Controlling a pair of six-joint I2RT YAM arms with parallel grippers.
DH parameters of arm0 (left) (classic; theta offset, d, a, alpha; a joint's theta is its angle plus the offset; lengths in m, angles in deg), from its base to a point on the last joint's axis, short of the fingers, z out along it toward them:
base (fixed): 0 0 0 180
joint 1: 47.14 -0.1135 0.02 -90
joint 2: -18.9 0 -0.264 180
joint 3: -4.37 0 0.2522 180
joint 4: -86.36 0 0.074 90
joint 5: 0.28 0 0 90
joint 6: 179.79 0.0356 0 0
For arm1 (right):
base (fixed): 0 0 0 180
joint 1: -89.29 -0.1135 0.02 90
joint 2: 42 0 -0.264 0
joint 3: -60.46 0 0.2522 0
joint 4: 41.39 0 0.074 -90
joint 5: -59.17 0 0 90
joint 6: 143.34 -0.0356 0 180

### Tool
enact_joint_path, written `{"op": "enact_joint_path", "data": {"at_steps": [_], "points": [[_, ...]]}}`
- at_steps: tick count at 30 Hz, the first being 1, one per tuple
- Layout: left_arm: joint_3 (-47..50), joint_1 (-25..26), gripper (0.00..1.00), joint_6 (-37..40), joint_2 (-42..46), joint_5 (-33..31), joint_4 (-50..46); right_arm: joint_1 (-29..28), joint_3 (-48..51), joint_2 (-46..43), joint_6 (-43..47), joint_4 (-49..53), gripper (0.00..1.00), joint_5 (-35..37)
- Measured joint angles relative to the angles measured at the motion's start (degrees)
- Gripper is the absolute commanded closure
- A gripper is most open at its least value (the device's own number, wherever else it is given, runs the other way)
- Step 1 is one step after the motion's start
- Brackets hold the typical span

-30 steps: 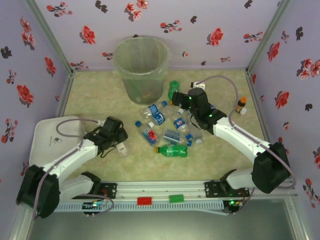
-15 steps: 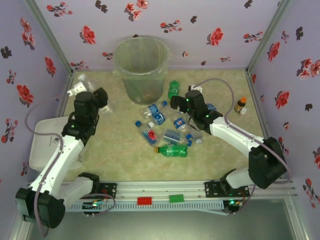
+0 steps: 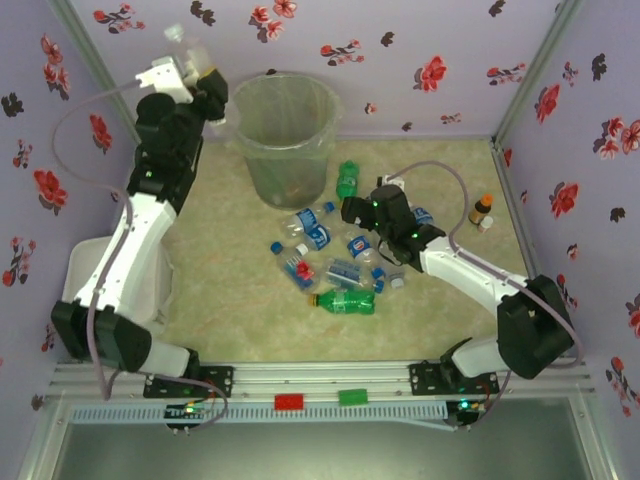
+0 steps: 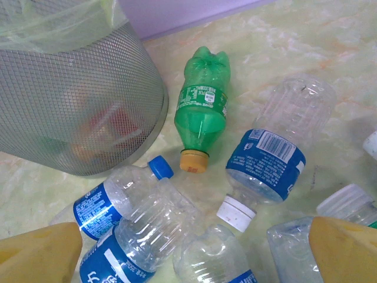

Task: Put the plastic bottles in the bin

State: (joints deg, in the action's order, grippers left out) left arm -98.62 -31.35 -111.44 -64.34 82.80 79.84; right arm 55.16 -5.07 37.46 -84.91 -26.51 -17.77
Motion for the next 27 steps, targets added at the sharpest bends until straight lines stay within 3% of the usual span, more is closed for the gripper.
{"op": "enact_joint_path", "data": {"at_steps": [12, 20, 27], "points": [[-13.5, 0.0, 0.66, 4.5, -16.1, 14.2, -1.2, 0.0, 2.5, -5.0, 0.0, 1.6, 0.00, 0.8], [-29.9, 1.7, 0.63, 10.2, -30.1, 18.2, -14.7, 0.0, 3.0, -6.2, 0.0, 2.3, 0.00, 1.8], [-38.2, 3.8, 0.57, 13.7, -37.7, 19.0, -23.9, 0.0, 3.1, -6.4, 0.0, 3.2, 0.00, 2.2]]}}
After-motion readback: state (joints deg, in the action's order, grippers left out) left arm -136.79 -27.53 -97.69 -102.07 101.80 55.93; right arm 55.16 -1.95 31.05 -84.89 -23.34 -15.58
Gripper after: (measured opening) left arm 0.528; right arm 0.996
